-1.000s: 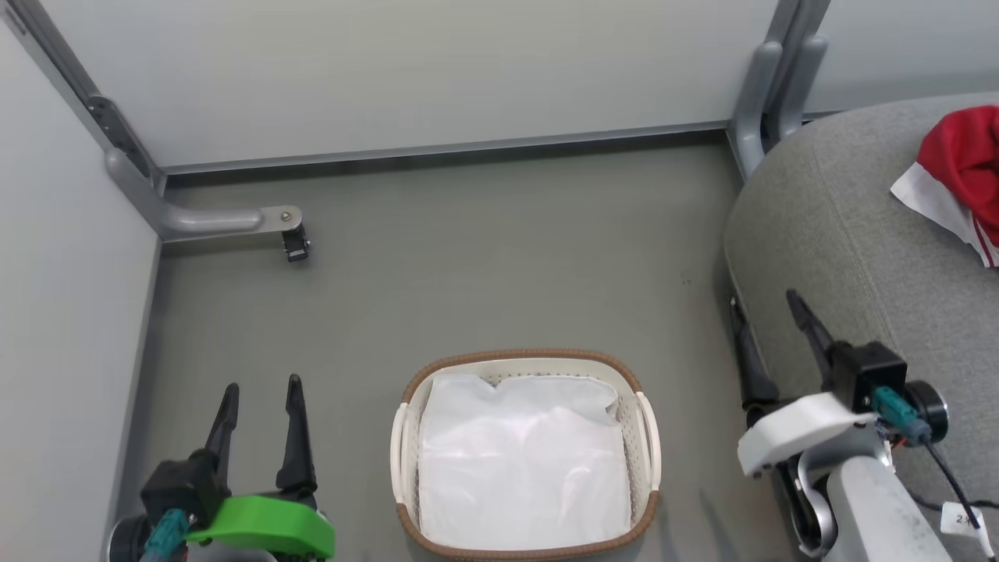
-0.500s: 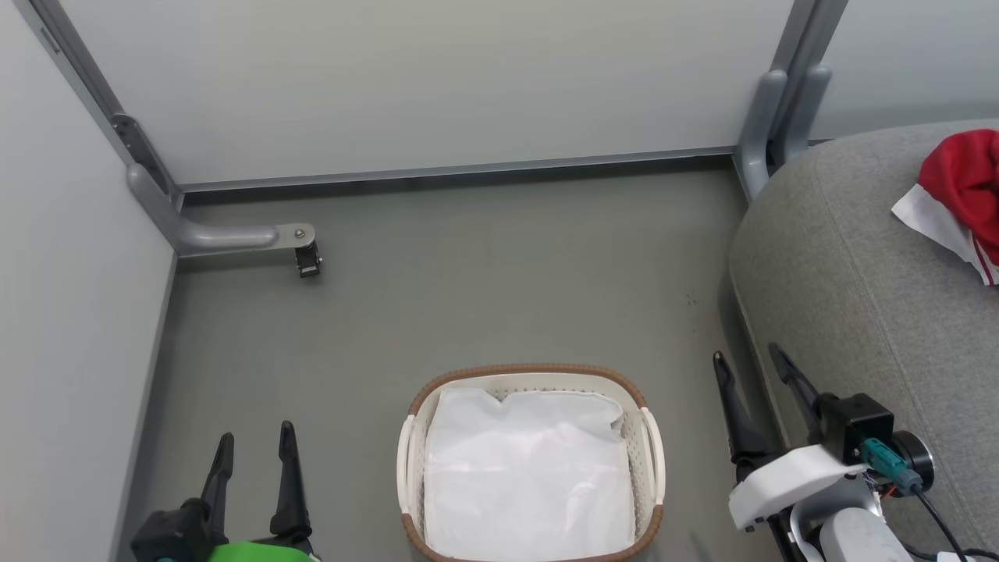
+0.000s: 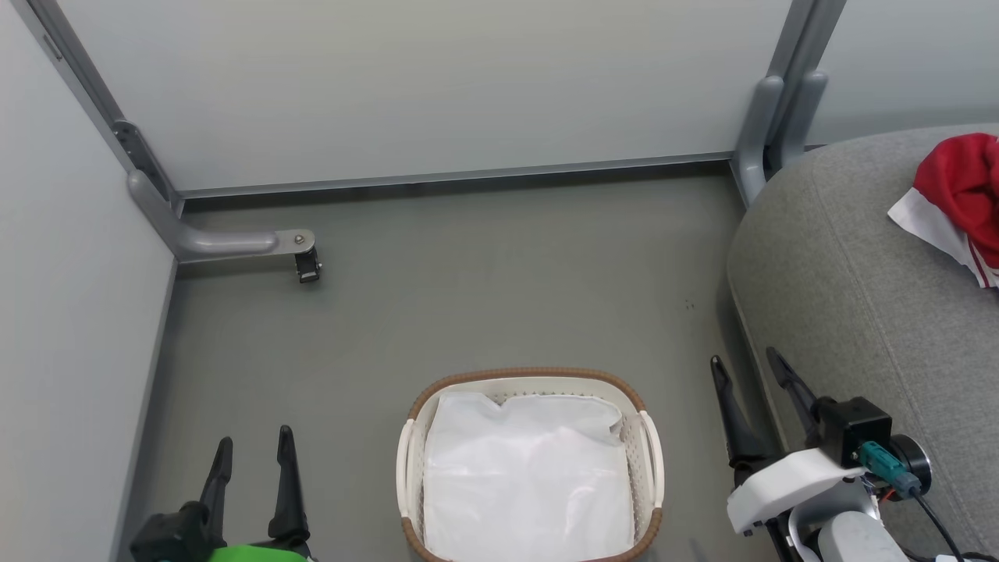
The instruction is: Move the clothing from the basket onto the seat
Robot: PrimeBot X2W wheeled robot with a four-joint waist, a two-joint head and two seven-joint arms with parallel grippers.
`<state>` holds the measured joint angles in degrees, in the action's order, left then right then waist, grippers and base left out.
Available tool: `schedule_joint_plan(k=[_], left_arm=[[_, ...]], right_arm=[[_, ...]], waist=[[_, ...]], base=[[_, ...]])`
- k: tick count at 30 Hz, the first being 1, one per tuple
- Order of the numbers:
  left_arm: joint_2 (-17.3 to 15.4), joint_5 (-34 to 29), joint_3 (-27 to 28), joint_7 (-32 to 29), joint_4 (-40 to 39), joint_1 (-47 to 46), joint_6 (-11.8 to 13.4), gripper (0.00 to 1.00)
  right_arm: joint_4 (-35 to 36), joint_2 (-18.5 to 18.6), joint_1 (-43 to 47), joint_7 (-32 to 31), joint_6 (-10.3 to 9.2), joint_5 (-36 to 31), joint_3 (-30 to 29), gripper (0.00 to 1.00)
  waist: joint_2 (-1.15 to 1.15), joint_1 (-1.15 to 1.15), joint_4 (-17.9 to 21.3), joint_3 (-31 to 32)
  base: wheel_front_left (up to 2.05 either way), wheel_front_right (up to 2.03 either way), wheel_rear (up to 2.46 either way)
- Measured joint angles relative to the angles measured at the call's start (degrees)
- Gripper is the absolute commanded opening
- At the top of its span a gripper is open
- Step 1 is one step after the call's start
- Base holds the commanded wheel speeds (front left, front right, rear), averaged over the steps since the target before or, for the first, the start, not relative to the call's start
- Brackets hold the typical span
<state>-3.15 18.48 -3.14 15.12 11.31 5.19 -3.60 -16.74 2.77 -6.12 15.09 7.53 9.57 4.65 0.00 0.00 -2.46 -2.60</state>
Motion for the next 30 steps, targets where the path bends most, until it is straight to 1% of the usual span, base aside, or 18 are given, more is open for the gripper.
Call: schedule_joint_plan(k=[12,13,18,30], left_arm=[[0.2,-0.1,0.8,0.0,0.9,0.0,-0.9,1.0],[0.2,0.0,0.8,0.0,0.9,-0.1,-0.9,0.0],[0.5,0.0,0.7,-0.1,3.5,0.1,-0.9,0.0],[0.5,11.2,1.7,-3.5,3.7,-0.2,-1.0,0.0]], right_arm=[[-0.2,0.0,0.0,0.0,0.0,0.1,0.4,1.0],[-0.2,0.0,0.0,0.0,0.0,0.1,0.5,0.0],[-2.4,-0.3,1.2,-0.1,0.0,0.2,0.5,0.0],[-2.1,-0.2,1.4,-3.1,0.0,13.1,-0.7,0.0]], waist=[[0.0,0.0,0.0,-0.1],[0.0,0.0,0.0,-0.1],[0.0,0.0,0.0,-0.1],[0.0,0.0,0.2,0.2]], base=[[0.0,0.0,0.0],[0.0,0.0,0.0],[0.0,0.0,0.0],[0.0,0.0,0.0]])
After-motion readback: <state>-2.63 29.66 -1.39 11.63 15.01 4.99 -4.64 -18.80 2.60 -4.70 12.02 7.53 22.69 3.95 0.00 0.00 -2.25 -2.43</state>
